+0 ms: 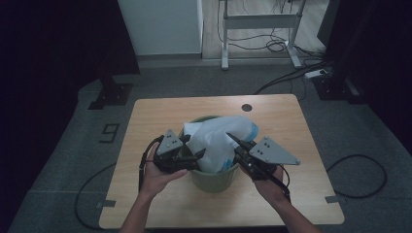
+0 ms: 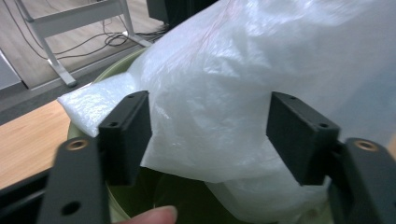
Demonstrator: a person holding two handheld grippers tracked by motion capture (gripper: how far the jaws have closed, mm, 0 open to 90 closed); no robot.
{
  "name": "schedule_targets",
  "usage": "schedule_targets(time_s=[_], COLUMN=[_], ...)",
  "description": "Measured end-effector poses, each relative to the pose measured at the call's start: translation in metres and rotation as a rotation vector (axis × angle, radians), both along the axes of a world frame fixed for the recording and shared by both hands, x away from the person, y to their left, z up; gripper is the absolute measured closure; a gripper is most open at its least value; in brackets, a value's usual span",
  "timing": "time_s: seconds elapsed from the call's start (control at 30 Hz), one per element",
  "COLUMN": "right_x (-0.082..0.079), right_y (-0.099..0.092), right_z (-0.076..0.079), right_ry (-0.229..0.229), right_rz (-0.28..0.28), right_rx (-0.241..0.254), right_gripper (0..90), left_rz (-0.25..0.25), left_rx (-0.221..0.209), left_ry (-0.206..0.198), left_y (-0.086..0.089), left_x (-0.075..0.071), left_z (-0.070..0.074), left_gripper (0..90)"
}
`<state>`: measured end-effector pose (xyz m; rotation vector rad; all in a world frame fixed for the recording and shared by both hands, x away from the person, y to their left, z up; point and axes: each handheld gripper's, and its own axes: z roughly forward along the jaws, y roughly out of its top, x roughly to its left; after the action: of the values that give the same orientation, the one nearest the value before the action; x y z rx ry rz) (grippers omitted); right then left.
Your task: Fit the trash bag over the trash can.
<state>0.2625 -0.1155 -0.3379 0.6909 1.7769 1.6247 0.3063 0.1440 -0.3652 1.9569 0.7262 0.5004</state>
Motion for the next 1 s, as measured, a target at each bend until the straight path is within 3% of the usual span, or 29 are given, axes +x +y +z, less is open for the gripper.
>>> schedule_targets(time_s=[0.23, 0.4, 0.47, 0.53, 0.7, 0.83, 0.97, 1.0], right_x=[-0.0005, 0.0006, 0.0009, 0.0012, 0.0032, 0.0051, 0.0061, 0.0072], right_y=[-0.0031, -0.0046, -0.0057, -0.0069, -0.0072, -0.0024, 0.0005, 0.0018], right_z=[-0.0005, -0.0036, -0.0041, -0.0042, -0.0036, -0.0053, -0.0073, -0.0085], right_ry=[0.001, 0.007, 0.011, 0.012, 0.025, 0.036, 0.045, 0.057], right_rz=[0.006, 0.007, 0.006, 0.003, 0.011, 0.029, 0.047, 0.071], right_rx=[-0.001, -0.001, 0.000, 0.002, 0.014, 0.008, 0.007, 0.011], right_gripper=[88.7, 88.7, 88.6, 88.6, 88.7, 88.7, 88.7, 88.7], left_rz=[-0.009, -0.002, -0.009, -0.006, -0.070, -0.096, -0.119, -0.157], left_rx=[0.011, 0.013, 0.019, 0.016, -0.053, -0.069, -0.064, -0.072], left_ry=[-0.025, -0.032, -0.037, -0.051, -0.048, -0.057, -0.071, -0.065], left_y=[-0.0028, -0.0037, -0.0045, -0.0055, -0.0035, -0.0037, -0.0031, -0.0027], left_x=[0.0019, 0.0038, 0.0031, 0.0005, -0.0033, -0.0041, -0.0025, 0.0009], left_z=[0.0000, -0.0016, -0.0027, -0.0034, 0.0002, 0.0040, 0.0051, 0.0046], left_gripper=[61.1, 69.2, 64.4, 51.5, 34.6, 28.7, 28.5, 30.1])
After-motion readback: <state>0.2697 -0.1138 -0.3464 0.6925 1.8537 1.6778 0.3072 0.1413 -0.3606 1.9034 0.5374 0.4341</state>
